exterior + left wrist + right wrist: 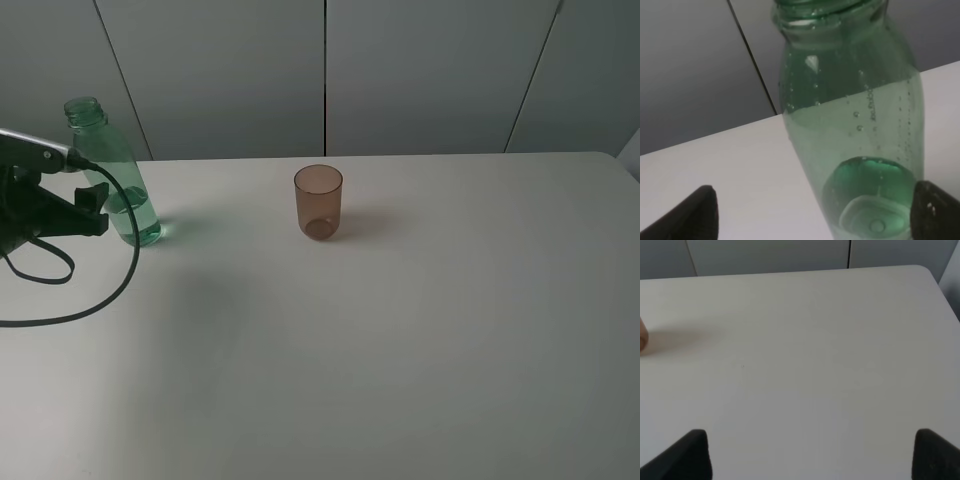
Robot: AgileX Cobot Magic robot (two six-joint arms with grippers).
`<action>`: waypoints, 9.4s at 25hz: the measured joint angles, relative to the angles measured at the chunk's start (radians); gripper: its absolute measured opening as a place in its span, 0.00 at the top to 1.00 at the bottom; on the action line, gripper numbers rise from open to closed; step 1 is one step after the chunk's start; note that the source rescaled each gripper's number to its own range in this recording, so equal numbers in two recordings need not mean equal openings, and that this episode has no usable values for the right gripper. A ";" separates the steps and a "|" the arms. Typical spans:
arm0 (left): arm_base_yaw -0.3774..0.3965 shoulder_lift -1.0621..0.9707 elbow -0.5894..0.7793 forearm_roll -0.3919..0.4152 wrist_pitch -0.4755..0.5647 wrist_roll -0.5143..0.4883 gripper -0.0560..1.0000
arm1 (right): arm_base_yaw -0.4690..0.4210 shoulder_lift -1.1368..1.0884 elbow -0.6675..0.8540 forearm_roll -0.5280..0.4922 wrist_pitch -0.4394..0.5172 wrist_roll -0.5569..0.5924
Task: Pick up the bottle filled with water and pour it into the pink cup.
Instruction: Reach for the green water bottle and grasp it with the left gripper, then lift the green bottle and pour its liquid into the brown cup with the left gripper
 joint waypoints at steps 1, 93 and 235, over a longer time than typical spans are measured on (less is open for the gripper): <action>0.000 0.007 -0.002 0.004 -0.004 -0.002 0.01 | 0.000 0.000 0.000 0.000 0.000 0.000; -0.002 0.243 -0.668 0.656 0.112 -0.134 0.91 | 0.000 0.000 0.000 0.000 0.000 0.000; -0.178 0.801 -1.703 1.533 0.257 0.280 0.94 | 0.000 0.000 0.000 0.000 0.000 0.000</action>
